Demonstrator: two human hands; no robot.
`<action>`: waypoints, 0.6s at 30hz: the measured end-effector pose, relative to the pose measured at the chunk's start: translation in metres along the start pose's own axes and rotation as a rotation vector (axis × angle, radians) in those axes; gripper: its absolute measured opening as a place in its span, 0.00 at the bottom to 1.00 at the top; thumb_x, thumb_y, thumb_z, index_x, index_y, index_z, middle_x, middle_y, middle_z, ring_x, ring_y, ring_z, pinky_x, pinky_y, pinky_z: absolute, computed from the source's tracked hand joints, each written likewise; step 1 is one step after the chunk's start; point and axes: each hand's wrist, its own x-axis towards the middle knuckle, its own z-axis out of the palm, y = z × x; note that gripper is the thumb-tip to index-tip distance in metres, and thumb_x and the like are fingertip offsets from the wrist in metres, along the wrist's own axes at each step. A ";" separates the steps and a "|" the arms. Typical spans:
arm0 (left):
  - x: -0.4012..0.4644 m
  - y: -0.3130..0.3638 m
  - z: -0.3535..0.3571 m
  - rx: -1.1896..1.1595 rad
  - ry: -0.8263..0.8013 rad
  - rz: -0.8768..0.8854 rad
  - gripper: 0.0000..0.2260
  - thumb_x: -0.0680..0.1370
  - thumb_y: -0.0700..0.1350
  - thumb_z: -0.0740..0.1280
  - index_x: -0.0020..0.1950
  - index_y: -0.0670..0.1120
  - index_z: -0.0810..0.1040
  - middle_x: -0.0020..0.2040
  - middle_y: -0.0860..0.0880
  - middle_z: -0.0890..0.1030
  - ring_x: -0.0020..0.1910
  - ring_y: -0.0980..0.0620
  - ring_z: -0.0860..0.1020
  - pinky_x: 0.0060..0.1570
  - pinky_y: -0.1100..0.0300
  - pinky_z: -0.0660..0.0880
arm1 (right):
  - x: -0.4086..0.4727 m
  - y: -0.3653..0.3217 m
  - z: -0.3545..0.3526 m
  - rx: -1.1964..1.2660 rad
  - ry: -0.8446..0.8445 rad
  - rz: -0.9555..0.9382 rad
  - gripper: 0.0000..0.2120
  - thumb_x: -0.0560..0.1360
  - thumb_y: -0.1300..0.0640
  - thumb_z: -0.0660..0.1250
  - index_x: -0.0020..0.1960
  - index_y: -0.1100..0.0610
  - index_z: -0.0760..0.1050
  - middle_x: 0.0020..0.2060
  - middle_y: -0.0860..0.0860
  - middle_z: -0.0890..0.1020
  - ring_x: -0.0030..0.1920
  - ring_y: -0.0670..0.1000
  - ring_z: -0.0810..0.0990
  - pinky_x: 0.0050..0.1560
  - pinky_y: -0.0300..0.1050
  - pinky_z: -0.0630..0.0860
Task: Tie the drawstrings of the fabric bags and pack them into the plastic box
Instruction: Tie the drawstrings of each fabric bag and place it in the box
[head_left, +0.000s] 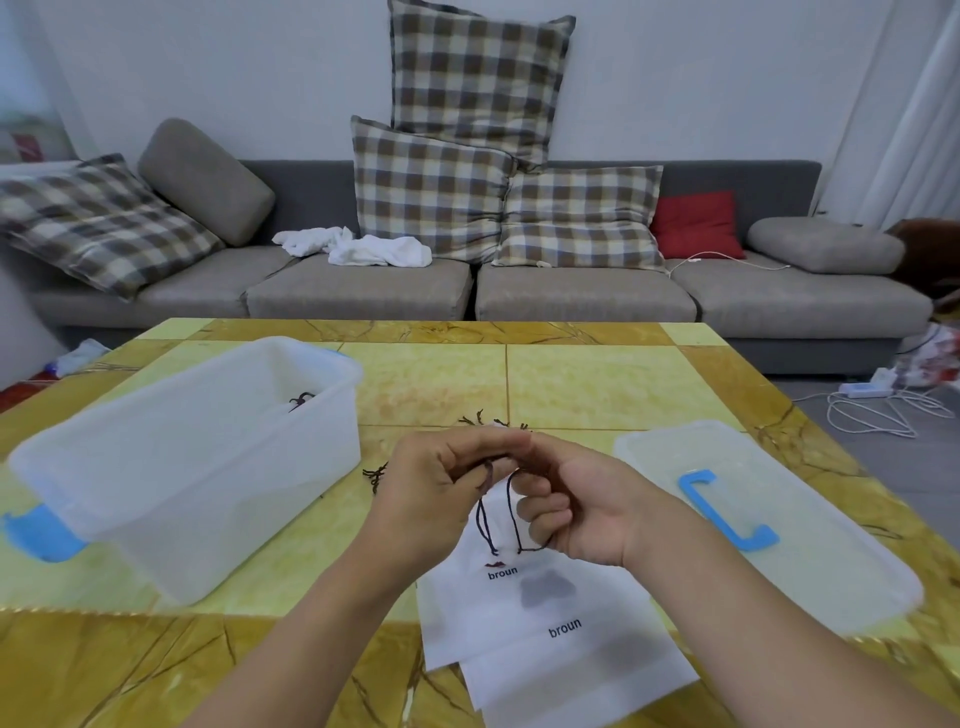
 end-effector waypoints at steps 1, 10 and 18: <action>0.000 -0.001 0.000 0.026 -0.003 0.009 0.19 0.76 0.24 0.65 0.55 0.45 0.85 0.51 0.53 0.87 0.56 0.56 0.83 0.56 0.66 0.77 | 0.002 0.000 -0.001 0.032 0.020 -0.027 0.15 0.78 0.54 0.68 0.32 0.53 0.78 0.29 0.47 0.62 0.24 0.44 0.56 0.23 0.33 0.53; 0.013 0.003 -0.019 -0.461 0.436 -0.288 0.09 0.84 0.41 0.60 0.60 0.43 0.79 0.50 0.47 0.87 0.54 0.52 0.84 0.58 0.58 0.78 | 0.008 -0.009 -0.022 0.214 0.248 -0.300 0.10 0.81 0.54 0.65 0.41 0.53 0.78 0.39 0.48 0.82 0.43 0.49 0.79 0.52 0.46 0.73; 0.022 -0.015 -0.066 0.075 0.610 -0.318 0.14 0.86 0.44 0.54 0.61 0.43 0.79 0.29 0.53 0.67 0.25 0.54 0.63 0.28 0.61 0.63 | -0.003 -0.033 -0.070 0.333 0.297 -0.445 0.12 0.84 0.59 0.57 0.43 0.58 0.71 0.25 0.47 0.60 0.23 0.45 0.57 0.23 0.36 0.58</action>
